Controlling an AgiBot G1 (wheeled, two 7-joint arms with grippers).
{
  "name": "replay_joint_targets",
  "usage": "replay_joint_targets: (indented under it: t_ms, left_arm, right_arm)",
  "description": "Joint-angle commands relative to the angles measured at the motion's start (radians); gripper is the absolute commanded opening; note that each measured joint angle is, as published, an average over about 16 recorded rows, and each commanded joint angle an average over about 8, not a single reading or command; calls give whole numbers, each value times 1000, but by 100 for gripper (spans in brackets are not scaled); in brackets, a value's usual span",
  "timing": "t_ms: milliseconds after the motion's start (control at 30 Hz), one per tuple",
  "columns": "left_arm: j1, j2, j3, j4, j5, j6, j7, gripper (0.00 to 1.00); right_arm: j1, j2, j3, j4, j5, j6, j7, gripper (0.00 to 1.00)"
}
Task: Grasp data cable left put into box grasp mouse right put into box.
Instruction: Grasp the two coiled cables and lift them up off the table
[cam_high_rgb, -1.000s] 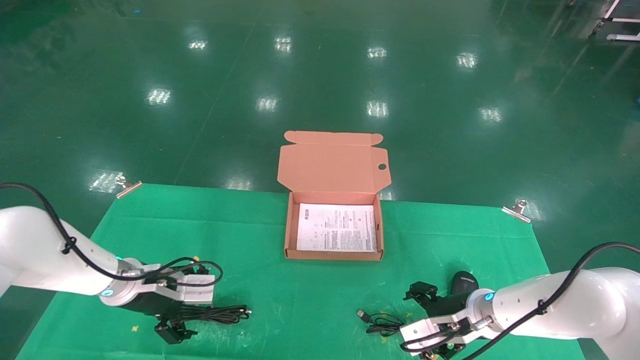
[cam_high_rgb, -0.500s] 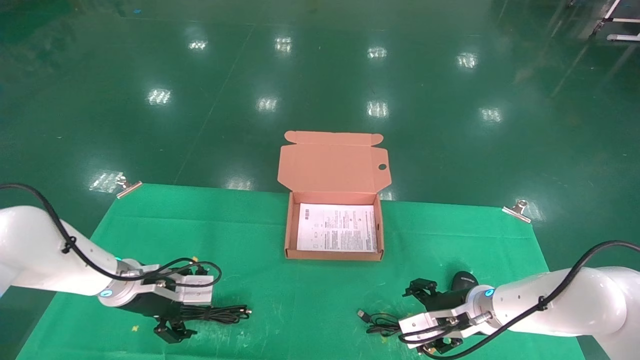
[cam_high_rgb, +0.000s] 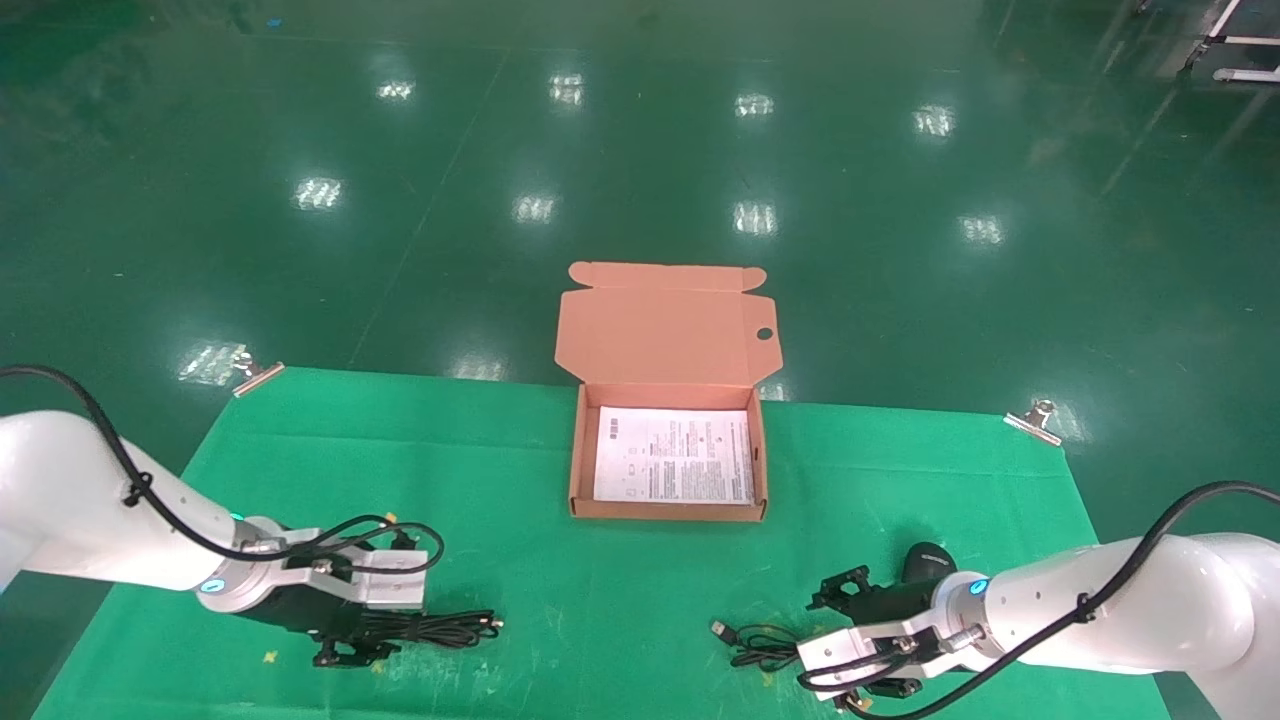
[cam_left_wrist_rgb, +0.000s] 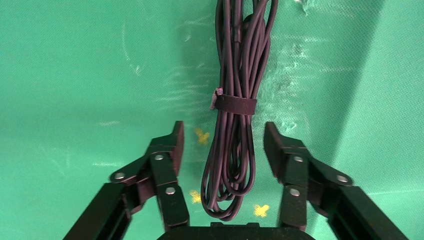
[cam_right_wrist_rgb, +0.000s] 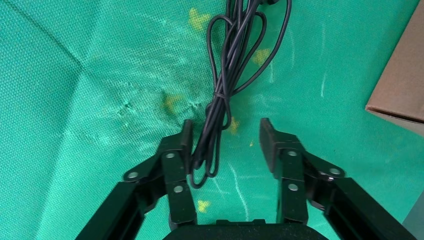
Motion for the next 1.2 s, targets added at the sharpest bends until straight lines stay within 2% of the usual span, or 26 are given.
replay_joint_targets:
  t_ms: [33,900,1033,1200]
  left_arm:
    - [0,0,0,-1,0,0,0,0]
    - [-9,-19,-3,-24,-7,16,6,0]
    - [-24,-85,-14,-125,-25,64,9,0]
    - [-36,-213,-29,-382,-24,119,-58,0]
  right_arm:
    - [0,0,0,1,0,-1,0,0]
    - [5,13,6,8,5,-5,5,0]
    - [23,57,28,36,20,-15,32,0]
    - [61,137,71,98,29,-20,102,0]
